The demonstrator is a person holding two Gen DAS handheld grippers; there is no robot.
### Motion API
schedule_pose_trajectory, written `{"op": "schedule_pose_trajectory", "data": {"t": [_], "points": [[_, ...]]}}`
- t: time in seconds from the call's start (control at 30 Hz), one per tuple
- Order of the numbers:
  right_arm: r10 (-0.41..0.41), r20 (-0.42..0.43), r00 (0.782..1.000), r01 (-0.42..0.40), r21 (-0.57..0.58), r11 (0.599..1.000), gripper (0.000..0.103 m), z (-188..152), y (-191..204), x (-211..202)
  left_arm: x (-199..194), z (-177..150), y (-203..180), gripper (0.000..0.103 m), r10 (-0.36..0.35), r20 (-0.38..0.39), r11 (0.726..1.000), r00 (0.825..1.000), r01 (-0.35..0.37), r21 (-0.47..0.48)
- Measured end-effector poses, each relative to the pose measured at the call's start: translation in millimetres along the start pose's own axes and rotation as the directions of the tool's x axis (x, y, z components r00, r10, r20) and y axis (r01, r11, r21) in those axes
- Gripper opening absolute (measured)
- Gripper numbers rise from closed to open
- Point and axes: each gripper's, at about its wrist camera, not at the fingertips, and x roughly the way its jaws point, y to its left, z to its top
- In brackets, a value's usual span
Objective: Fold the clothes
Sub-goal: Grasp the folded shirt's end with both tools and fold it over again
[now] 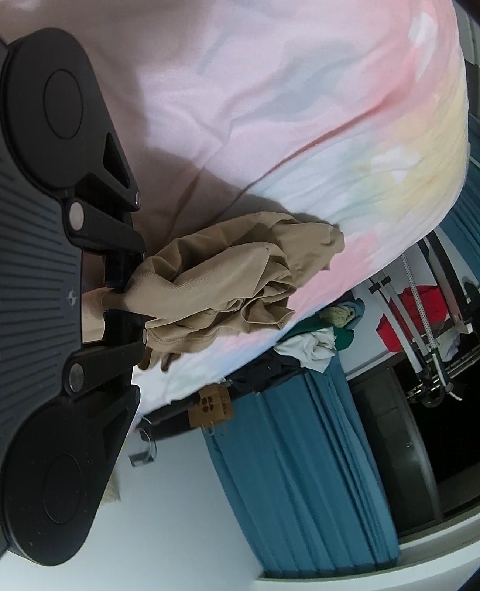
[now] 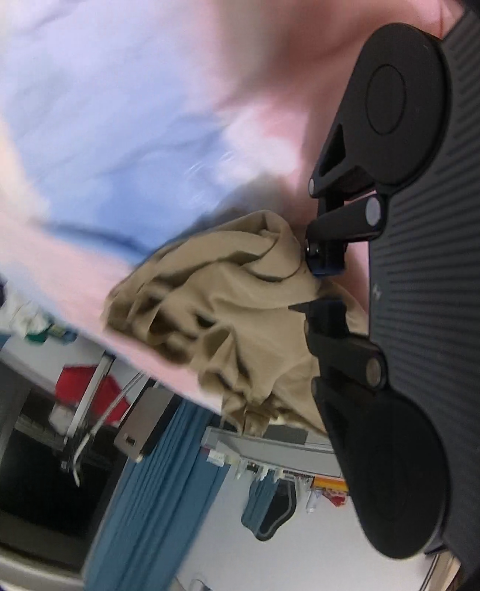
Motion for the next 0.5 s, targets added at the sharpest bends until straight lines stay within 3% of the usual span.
{"op": "schedule_pose_trajectory", "data": {"t": [0.27,0.4,0.5], "points": [[0.109,0.070,0.992,-0.104,-0.075,0.992,0.013,13.8,56.7,-64.8,-64.3,5.5,-45.8,0.009,-0.058,0.033,0.998,0.998,0.059,-0.027],[0.124,0.052,0.991,-0.119,-0.085,0.989,0.013,-0.5,57.1,-98.9,-107.8,-19.6,-52.1,0.009,-0.033,0.012,0.999,0.999,0.034,-0.030],[0.134,0.037,0.990,-0.130,-0.086,0.988,0.013,-24.9,43.0,-129.5,-110.0,-18.7,-46.6,0.009,-0.028,0.001,0.997,1.000,0.028,-0.069]]}}
